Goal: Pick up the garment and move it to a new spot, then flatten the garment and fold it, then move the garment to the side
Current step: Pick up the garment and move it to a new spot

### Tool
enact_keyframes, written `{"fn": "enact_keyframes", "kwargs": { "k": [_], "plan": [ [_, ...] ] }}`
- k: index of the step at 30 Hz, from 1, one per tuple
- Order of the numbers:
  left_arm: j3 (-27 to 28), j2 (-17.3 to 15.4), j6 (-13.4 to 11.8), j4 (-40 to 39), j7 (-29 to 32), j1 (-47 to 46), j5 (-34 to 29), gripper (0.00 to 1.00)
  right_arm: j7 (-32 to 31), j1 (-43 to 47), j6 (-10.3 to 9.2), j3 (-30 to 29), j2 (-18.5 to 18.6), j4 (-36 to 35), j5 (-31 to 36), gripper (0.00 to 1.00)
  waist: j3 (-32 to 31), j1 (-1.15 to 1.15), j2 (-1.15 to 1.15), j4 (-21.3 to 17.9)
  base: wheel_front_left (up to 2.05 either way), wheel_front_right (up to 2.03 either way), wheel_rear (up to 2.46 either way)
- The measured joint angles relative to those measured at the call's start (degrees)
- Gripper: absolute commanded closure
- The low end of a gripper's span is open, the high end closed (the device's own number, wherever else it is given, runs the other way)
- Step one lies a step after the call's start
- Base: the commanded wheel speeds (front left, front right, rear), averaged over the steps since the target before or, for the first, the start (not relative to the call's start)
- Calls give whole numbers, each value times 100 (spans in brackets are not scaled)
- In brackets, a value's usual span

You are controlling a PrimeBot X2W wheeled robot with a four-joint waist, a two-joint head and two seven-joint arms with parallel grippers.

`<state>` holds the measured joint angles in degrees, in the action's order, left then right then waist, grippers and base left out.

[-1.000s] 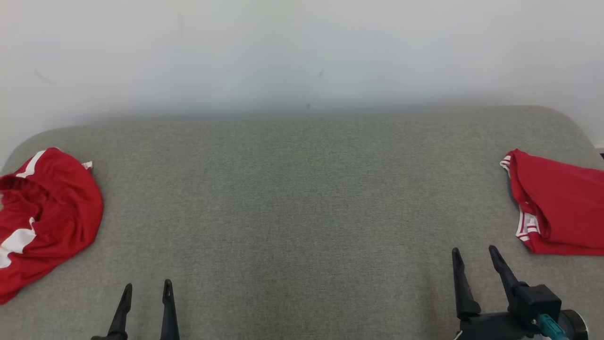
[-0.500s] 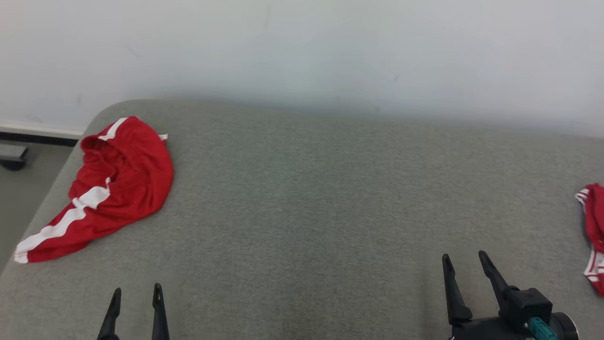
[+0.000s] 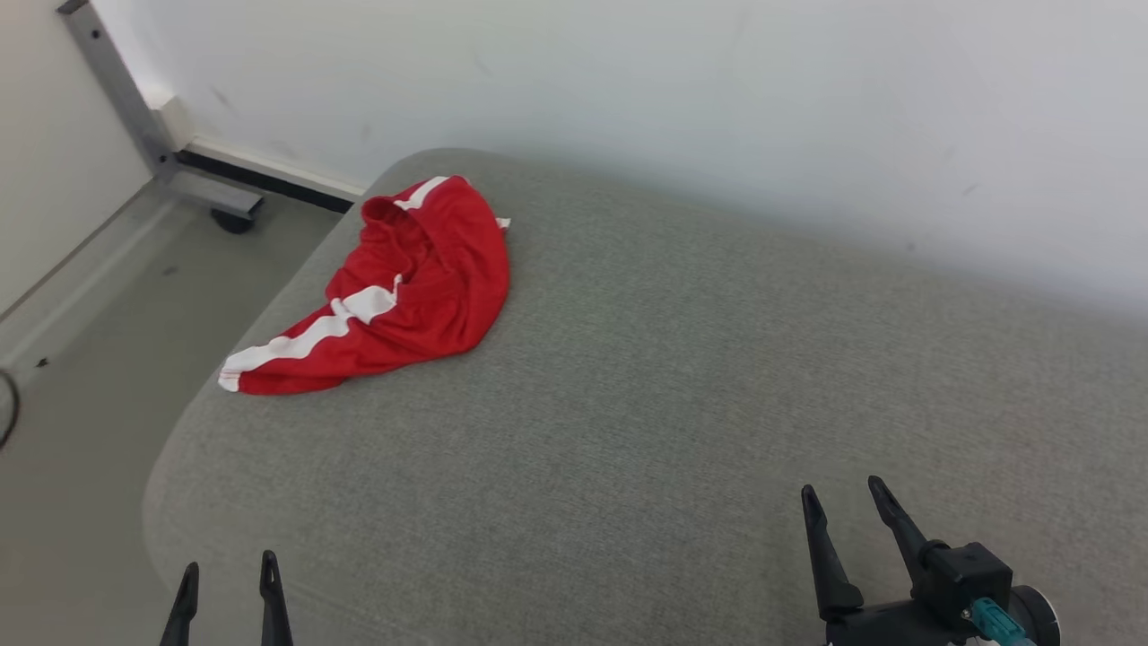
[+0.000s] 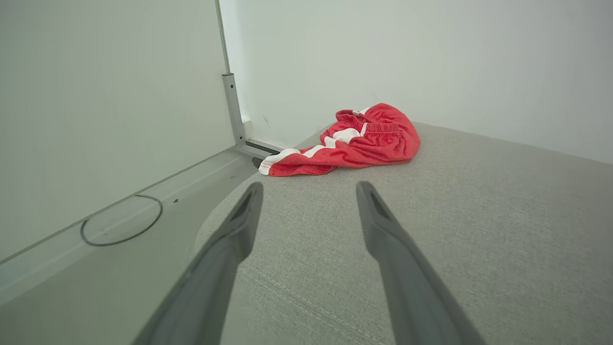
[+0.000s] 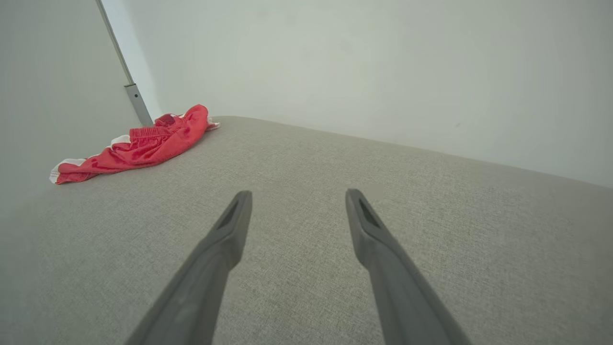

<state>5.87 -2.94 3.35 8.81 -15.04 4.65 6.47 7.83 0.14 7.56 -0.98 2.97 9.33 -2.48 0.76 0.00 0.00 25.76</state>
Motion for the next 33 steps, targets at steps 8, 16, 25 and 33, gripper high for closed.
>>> {"fn": "enact_keyframes", "kwargs": {
  "k": [8,16,25,33],
  "plan": [
    [16,0,-116,-118,0,73,103,0,-27,-142,0,108,-1,65,-2,0,96,0,0,418,0,0,0],
    [-38,0,-179,-114,0,58,275,0,-23,-156,0,130,-1,98,-2,0,131,1,1,436,0,0,0],
    [-320,-1,176,1181,354,-1614,857,0,-185,-198,0,178,-1,-164,112,0,351,1,1,362,0,0,0],
    [-59,-132,221,2697,1111,-3755,1697,0,-534,-548,0,587,265,-612,209,0,723,1,1,17,0,0,0]
  ]
}}
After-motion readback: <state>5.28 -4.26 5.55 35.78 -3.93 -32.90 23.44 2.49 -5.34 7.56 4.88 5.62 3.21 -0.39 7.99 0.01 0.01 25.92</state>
